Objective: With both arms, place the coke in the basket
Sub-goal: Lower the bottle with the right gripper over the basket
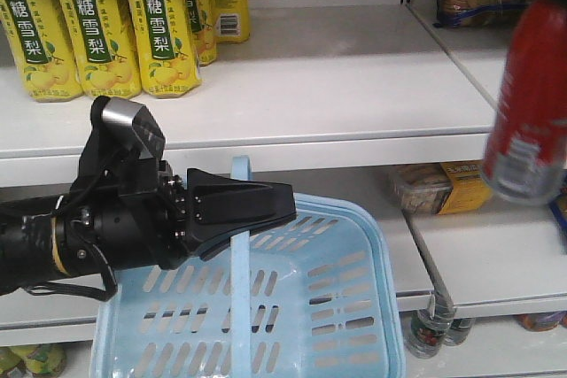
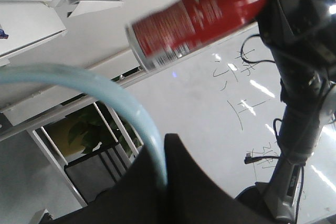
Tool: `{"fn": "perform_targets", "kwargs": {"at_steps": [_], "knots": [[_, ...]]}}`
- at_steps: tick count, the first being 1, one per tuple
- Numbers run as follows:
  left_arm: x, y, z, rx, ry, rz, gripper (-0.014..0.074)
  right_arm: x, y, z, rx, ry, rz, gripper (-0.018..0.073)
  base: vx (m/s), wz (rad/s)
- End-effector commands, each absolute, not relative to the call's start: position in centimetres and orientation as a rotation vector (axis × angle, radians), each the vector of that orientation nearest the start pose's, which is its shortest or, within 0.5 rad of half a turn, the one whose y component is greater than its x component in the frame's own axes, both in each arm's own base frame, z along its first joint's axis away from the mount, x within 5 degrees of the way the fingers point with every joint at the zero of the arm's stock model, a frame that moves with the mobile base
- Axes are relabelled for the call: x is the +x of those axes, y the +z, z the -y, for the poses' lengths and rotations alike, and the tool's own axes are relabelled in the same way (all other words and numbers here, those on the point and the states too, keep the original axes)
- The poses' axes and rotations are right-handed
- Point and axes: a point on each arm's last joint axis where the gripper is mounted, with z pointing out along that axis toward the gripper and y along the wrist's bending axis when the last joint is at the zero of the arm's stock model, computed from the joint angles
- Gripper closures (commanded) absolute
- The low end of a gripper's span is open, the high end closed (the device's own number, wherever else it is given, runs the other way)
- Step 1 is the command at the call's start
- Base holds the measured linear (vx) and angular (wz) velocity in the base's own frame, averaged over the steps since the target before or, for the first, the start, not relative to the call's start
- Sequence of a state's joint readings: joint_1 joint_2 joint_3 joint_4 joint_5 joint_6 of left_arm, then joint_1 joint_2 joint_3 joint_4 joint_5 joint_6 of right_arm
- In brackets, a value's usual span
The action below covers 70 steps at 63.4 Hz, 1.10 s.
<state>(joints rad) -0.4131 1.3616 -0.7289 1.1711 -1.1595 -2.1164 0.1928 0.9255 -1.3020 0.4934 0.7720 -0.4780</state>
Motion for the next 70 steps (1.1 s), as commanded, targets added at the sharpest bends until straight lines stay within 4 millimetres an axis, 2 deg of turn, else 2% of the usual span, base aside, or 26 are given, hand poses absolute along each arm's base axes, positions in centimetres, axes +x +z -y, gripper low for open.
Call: {"fn": "perform_targets", "kwargs": {"at_steps": [1, 5, 12, 18, 28, 34, 58, 70], "knots": [[18.4, 33.7, 16.9, 0.361, -2.249, -1.632, 0.0603, 13.1, 49.1, -6.3, -0.506, 0.475, -1.677, 0.0564, 0.00, 0.00], [18.4, 33.7, 16.9, 0.361, -2.249, -1.632, 0.0603, 12.8, 47.8, -6.7, -0.516, 0.547, -1.686, 0.0564, 0.00, 0.00], [18.4, 33.7, 16.9, 0.361, -2.249, -1.632, 0.0603, 13.3, 44.1, -7.5, -0.506, 0.695, -1.719, 0.0564, 0.00, 0.00], [18.4, 33.7, 16.9, 0.361, -2.249, -1.632, 0.0603, 14.1, 40.9, -8.0, -0.472, 0.773, -1.728, 0.0564, 0.00, 0.00], [18.4, 33.7, 16.9, 0.361, -2.249, -1.632, 0.0603, 15.8, 36.6, -9.0, -0.427, 0.946, -1.743, 0.0564, 0.00, 0.00], [18.4, 33.7, 16.9, 0.361, -2.249, -1.632, 0.0603, 16.8, 34.4, -9.3, -0.409, 0.983, -1.762, 0.0564, 0.00, 0.00], [18.4, 33.7, 16.9, 0.361, -2.249, -1.632, 0.0603, 19.5, 30.3, -10.5, -0.455, 1.091, -1.873, 0.0564, 0.00, 0.00], [18.4, 33.7, 16.9, 0.361, -2.249, -1.632, 0.0603, 20.5, 29.0, -10.7, -0.487, 1.070, -1.909, 0.0559, 0.00, 0.00]]}}
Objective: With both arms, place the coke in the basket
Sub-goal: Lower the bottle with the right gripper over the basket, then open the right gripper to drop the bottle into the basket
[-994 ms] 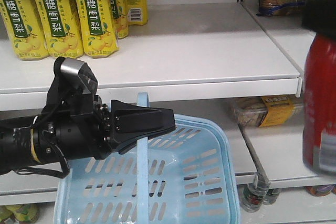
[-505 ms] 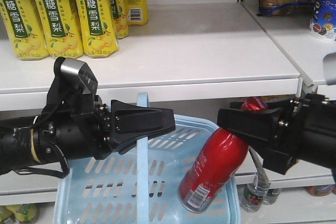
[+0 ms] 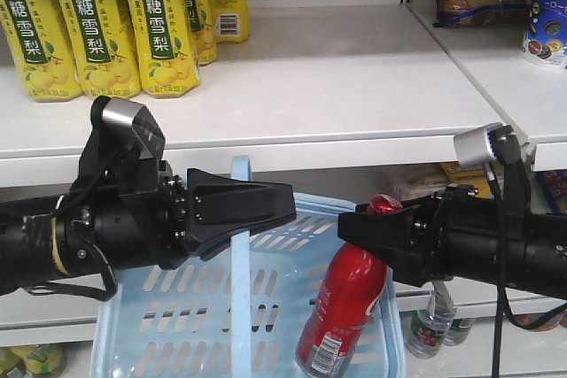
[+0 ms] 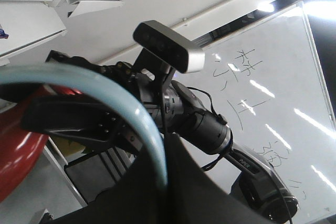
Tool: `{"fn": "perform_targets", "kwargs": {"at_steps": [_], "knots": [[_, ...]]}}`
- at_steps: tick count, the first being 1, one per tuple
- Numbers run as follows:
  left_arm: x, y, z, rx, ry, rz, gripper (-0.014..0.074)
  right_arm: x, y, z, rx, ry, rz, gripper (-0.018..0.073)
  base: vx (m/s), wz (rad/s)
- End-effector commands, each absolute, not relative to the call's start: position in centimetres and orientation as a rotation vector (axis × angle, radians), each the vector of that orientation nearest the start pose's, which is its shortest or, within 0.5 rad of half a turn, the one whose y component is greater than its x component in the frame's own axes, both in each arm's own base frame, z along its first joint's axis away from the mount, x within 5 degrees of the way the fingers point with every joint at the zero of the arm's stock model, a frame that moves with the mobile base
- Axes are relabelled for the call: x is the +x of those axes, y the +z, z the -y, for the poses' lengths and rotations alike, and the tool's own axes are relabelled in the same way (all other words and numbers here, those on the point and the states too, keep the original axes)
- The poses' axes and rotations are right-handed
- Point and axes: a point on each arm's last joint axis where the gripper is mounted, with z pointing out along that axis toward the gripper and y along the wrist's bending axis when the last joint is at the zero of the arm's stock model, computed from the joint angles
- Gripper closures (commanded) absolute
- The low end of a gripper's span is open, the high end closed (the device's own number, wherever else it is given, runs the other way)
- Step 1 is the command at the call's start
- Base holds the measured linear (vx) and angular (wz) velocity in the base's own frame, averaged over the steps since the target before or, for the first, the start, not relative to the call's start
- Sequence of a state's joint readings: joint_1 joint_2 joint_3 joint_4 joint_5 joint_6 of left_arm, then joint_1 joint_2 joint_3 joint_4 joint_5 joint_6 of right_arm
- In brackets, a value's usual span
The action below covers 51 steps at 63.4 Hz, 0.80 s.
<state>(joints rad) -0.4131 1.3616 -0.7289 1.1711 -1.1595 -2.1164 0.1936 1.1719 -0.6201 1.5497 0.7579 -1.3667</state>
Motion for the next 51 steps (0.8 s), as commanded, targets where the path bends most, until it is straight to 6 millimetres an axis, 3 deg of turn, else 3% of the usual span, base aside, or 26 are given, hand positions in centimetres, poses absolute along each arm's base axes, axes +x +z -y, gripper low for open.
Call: {"fn": "perform_targets", "kwargs": {"at_steps": [1, 17, 38, 51], "knots": [[18.45, 33.71, 16.87, 0.361, -2.249, -1.632, 0.0603, 20.60, 28.83, -10.70, -0.489, 1.070, -1.913, 0.0557, 0.00, 0.00], [18.45, 33.71, 16.87, 0.361, -2.249, -1.632, 0.0603, 20.53, 28.51, -10.93, -0.552, 1.085, -1.909, 0.0431, 0.00, 0.00], [18.45, 33.71, 16.87, 0.361, -2.249, -1.632, 0.0603, 20.60, 28.49, -10.89, -0.552, 1.072, -1.908, 0.0056, 0.00, 0.00], [18.45, 33.71, 16.87, 0.361, -2.249, -1.632, 0.0603, 20.42, 28.77, -10.81, -0.553, 1.064, -1.897, 0.0036, 0.00, 0.00]]}}
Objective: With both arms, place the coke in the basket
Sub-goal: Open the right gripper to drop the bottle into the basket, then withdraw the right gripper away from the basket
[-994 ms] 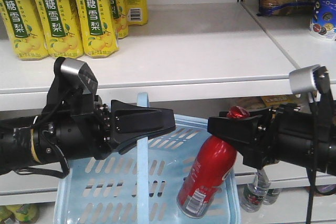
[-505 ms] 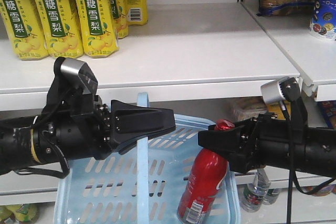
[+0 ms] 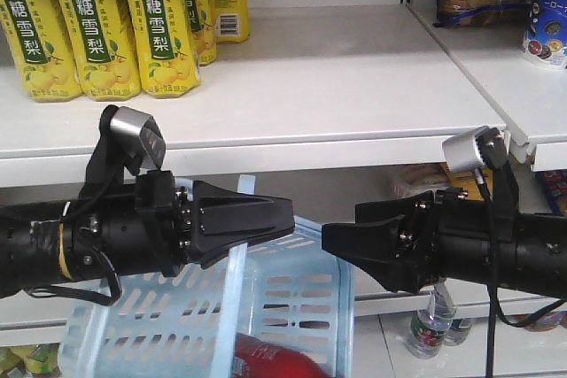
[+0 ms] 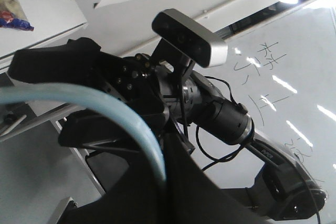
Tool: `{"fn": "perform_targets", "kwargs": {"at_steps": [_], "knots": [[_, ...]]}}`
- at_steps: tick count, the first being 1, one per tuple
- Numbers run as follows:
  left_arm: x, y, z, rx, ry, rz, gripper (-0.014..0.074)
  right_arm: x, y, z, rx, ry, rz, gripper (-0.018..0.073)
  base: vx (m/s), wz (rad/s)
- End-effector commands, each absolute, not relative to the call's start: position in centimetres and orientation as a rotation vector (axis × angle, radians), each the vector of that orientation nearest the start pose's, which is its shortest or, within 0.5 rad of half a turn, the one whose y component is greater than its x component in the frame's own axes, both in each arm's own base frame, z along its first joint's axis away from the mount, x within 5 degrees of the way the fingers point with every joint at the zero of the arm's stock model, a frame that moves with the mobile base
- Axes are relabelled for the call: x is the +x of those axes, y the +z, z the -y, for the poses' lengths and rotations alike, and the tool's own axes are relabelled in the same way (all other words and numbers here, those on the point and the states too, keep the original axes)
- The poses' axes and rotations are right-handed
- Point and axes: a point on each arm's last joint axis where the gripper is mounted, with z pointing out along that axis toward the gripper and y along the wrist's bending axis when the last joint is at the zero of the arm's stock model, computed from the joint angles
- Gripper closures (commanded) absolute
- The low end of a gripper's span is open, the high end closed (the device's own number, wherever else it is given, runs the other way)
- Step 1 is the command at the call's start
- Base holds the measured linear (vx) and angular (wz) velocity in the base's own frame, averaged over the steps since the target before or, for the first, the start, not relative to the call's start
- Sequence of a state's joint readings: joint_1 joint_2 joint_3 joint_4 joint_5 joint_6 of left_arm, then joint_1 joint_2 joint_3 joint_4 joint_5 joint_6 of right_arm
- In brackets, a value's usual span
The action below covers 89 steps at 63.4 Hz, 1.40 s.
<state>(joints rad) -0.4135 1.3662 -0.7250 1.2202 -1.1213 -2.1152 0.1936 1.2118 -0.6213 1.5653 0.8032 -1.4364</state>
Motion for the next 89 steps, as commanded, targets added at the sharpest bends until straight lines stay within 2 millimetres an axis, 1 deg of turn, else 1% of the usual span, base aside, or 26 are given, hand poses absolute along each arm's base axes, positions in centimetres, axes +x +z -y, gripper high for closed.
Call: {"fn": "perform_targets", "kwargs": {"at_steps": [1, 8, 13, 14, 23, 26, 33, 38, 41, 48, 60, 67, 76, 80, 89], "knots": [[18.4, 33.7, 16.9, 0.361, -2.249, -1.632, 0.0603, 20.4, 28.8, -10.8, -0.554, 1.061, -1.893, 0.0042, 0.00, 0.00], [18.4, 33.7, 16.9, 0.361, -2.249, -1.632, 0.0603, 19.8, 29.6, -10.5, -0.553, 1.006, -1.869, 0.0120, 0.00, 0.00], [18.4, 33.7, 16.9, 0.361, -2.249, -1.632, 0.0603, 19.2, 30.3, -10.0, -0.529, 0.943, -1.869, 0.0230, 0.00, 0.00], [18.4, 33.7, 16.9, 0.361, -2.249, -1.632, 0.0603, 18.9, 30.7, -9.7, -0.519, 0.913, -1.869, 0.0293, 0.00, 0.00], [18.4, 33.7, 16.9, 0.361, -2.249, -1.632, 0.0603, 17.0, 32.2, -8.6, -0.534, 0.743, -1.830, 0.0572, 0.00, 0.00], [18.4, 33.7, 16.9, 0.361, -2.249, -1.632, 0.0603, 16.3, 32.8, -8.1, -0.536, 0.682, -1.804, 0.0574, 0.00, 0.00], [18.4, 33.7, 16.9, 0.361, -2.249, -1.632, 0.0603, 14.2, 34.1, -7.3, -0.528, 0.604, -1.753, 0.0566, 0.00, 0.00], [18.4, 33.7, 16.9, 0.361, -2.249, -1.632, 0.0603, 12.7, 34.5, -6.7, -0.541, 0.542, -1.729, 0.0564, 0.00, 0.00], [18.4, 33.7, 16.9, 0.361, -2.249, -1.632, 0.0603, 11.7, 34.4, -6.3, -0.531, 0.513, -1.725, 0.0564, 0.00, 0.00], [18.4, 33.7, 16.9, 0.361, -2.249, -1.632, 0.0603, 9.6, 32.7, -5.4, -0.464, 0.474, -1.745, 0.0564, 0.00, 0.00], [18.4, 33.7, 16.9, 0.361, -2.249, -1.632, 0.0603, 7.6, 28.9, -4.0, -0.370, 0.384, -1.739, 0.0564, 0.00, 0.00], [18.4, 33.7, 16.9, 0.361, -2.249, -1.632, 0.0603, 7.0, 27.2, -3.6, -0.317, 0.379, -1.728, 0.0564, 0.00, 0.00], [18.4, 33.7, 16.9, 0.361, -2.249, -1.632, 0.0603, 6.8, 25.4, -3.5, -0.307, 0.377, -1.754, 0.0564, 0.00, 0.00], [18.4, 33.7, 16.9, 0.361, -2.249, -1.632, 0.0603, 6.8, 24.8, -3.6, -0.303, 0.396, -1.775, 0.0564, 0.00, 0.00], [18.4, 33.7, 16.9, 0.361, -2.249, -1.632, 0.0603, 6.8, 24.4, -3.7, -0.308, 0.403, -1.794, 0.0564, 0.00, 0.00]]}}
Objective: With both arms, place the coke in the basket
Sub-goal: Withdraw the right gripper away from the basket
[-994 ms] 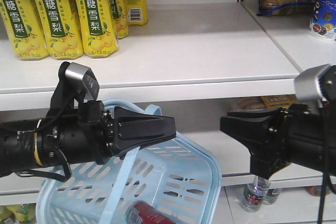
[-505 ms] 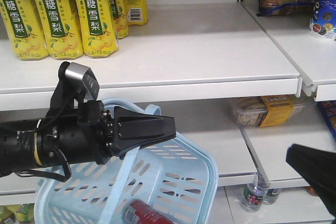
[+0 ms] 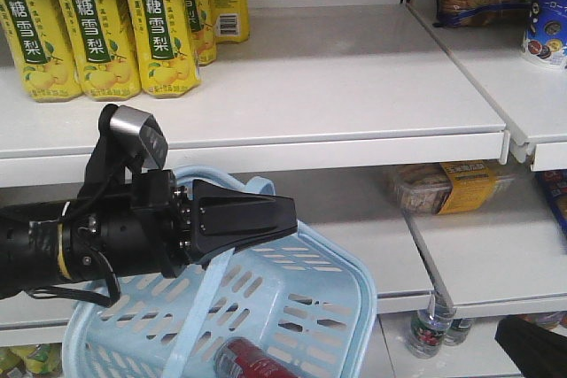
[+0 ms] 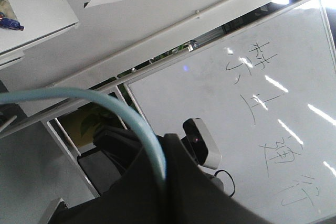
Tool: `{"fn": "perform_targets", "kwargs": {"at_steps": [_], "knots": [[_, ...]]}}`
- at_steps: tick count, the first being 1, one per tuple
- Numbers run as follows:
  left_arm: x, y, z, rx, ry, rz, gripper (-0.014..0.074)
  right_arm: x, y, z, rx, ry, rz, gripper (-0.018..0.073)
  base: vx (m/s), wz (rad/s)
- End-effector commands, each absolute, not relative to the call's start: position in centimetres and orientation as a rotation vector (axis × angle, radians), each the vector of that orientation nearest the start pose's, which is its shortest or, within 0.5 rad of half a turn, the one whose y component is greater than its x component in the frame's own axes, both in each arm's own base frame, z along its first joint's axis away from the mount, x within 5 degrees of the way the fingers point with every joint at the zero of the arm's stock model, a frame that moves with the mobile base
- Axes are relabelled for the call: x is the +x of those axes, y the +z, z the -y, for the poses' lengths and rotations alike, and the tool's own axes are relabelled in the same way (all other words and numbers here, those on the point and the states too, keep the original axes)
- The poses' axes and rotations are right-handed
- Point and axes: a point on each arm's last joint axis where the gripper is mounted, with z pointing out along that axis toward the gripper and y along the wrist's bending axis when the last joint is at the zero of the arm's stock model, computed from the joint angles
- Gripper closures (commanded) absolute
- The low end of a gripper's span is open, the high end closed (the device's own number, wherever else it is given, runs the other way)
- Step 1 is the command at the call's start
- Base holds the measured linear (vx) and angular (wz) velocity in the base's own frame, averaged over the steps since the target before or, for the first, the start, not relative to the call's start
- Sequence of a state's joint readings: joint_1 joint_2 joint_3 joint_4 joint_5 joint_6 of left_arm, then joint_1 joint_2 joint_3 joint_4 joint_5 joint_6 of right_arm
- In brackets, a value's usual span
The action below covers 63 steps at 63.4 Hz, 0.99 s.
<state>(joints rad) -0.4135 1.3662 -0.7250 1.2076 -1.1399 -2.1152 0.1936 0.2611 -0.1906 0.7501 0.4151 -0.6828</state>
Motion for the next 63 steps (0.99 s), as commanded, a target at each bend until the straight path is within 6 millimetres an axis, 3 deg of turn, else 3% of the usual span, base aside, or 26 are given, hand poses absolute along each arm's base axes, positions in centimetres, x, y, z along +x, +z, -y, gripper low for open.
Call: {"fn": "perform_targets", "kwargs": {"at_steps": [1, 33, 43, 63], "knots": [[18.45, 33.71, 16.87, 0.361, -2.249, -1.632, 0.0603, 6.74, 24.37, -3.67, -0.310, 0.404, -1.795, 0.0564, 0.00, 0.00], [18.45, 33.71, 16.87, 0.361, -2.249, -1.632, 0.0603, 6.73, 24.36, -3.68, -0.311, 0.407, -1.797, 0.0564, 0.00, 0.00], [19.17, 33.63, 16.83, 0.268, -2.205, -1.644, 0.0603, 6.73, 24.36, -3.68, -0.311, 0.407, -1.797, 0.0564, 0.00, 0.00], [19.28, 33.56, 16.85, 0.253, -2.189, -1.655, 0.0603, 6.73, 24.36, -3.68, -0.311, 0.407, -1.797, 0.0564, 0.00, 0.00]]}}
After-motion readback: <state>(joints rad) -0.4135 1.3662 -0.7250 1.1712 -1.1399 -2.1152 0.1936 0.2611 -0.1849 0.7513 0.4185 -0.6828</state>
